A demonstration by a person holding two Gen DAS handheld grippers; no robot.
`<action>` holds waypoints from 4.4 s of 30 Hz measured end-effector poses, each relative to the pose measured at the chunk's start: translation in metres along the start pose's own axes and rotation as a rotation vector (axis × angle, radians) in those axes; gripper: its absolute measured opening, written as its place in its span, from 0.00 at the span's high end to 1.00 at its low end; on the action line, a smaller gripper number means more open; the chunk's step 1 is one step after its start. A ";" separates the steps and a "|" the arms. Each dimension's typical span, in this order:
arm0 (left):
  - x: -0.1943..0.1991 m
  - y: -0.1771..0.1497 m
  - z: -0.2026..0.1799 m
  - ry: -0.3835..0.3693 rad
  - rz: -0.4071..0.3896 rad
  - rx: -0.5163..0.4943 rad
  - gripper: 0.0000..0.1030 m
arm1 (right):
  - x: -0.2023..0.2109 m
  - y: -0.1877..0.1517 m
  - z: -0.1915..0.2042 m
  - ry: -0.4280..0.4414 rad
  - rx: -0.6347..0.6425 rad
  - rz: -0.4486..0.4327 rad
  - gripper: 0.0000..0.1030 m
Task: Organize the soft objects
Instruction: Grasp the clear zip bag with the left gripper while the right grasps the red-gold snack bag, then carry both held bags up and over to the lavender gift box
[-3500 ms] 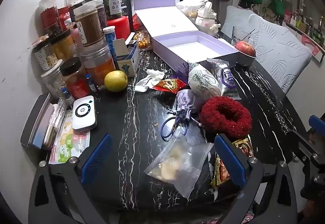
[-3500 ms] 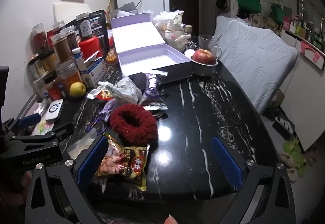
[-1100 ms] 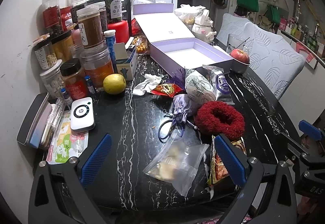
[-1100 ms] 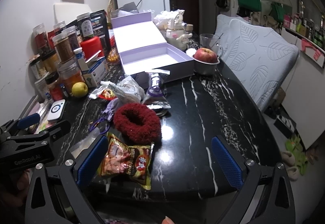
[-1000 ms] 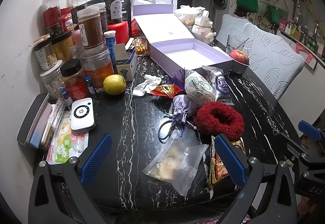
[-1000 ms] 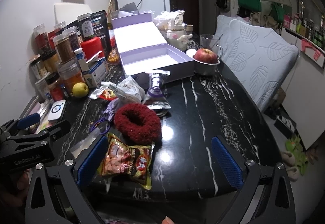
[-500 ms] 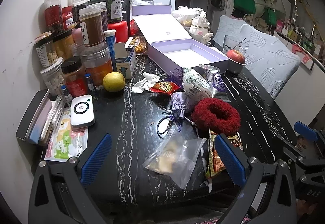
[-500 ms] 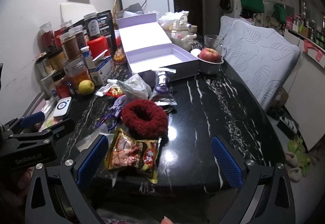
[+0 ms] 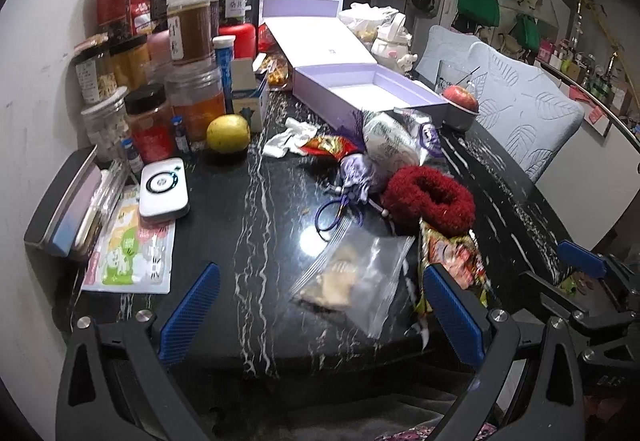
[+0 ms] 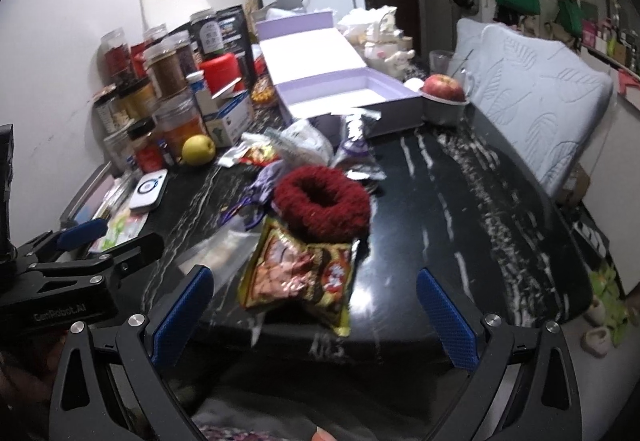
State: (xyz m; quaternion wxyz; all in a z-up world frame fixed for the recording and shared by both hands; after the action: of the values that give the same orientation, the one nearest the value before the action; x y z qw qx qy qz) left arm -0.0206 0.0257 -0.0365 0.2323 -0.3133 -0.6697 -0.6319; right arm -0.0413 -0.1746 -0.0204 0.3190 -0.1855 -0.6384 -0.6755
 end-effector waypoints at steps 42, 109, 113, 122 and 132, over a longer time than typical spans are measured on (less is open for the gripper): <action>-0.079 0.000 -0.007 -0.123 0.171 -0.056 0.00 | -0.106 -0.014 -0.001 -0.015 0.005 0.182 0.38; -0.038 0.080 -0.071 -0.152 -0.044 -0.163 0.67 | -0.043 0.036 -0.073 0.101 -0.075 0.044 0.46; -0.030 0.094 -0.077 -0.151 -0.089 -0.182 0.67 | -0.035 0.047 -0.071 0.123 -0.053 0.017 0.46; -0.020 0.138 -0.088 -0.153 -0.189 -0.219 0.67 | -0.024 0.087 -0.070 0.166 -0.007 -0.058 0.46; -0.027 0.192 -0.098 -0.152 -0.278 -0.252 0.67 | -0.028 0.143 -0.075 0.170 0.051 -0.129 0.46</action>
State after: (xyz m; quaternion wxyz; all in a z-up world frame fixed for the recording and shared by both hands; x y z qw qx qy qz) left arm 0.1268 -0.0744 0.0881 0.0508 -0.2913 -0.6379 -0.7111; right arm 0.0863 -0.2403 0.0589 0.3323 -0.0779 -0.6367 -0.6915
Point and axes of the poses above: each gripper's, at about its wrist camera, not at the fingertips, and x roughly against the way its jaws point, z to its left, y to its top, the point moved 3 cm from there along -x, roughly the way its jaws point
